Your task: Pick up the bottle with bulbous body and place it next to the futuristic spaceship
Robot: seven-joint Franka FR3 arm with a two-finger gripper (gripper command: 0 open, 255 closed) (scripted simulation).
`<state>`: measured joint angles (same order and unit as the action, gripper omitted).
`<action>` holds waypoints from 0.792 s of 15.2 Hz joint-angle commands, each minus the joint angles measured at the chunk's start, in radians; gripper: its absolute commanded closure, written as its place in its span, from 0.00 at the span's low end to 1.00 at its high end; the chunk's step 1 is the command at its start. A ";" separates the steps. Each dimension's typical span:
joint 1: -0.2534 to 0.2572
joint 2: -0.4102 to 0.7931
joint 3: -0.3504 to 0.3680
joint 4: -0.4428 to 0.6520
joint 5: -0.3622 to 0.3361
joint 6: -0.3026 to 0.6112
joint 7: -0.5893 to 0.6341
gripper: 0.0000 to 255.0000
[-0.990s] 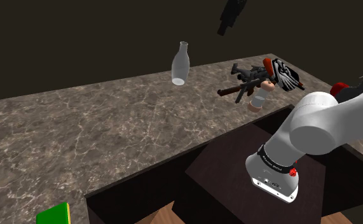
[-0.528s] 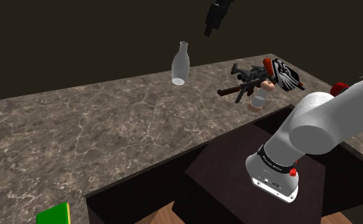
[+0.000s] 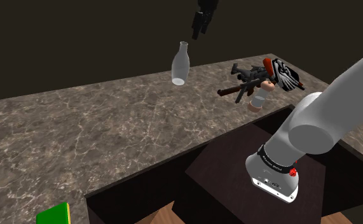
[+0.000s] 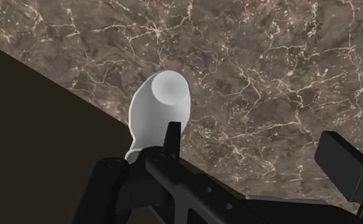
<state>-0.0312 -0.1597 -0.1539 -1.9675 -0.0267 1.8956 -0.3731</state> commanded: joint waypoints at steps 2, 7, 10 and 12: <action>-0.010 0.123 -0.021 0.101 0.023 0.001 -0.041 0.00; -0.038 0.331 -0.043 0.284 0.070 -0.010 -0.108 0.00; -0.063 0.463 -0.048 0.417 0.099 -0.034 -0.142 0.00; -0.078 0.531 -0.048 0.492 0.112 -0.051 -0.157 0.00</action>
<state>-0.1009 0.3350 -0.2012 -1.5141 0.0778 1.8522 -0.5204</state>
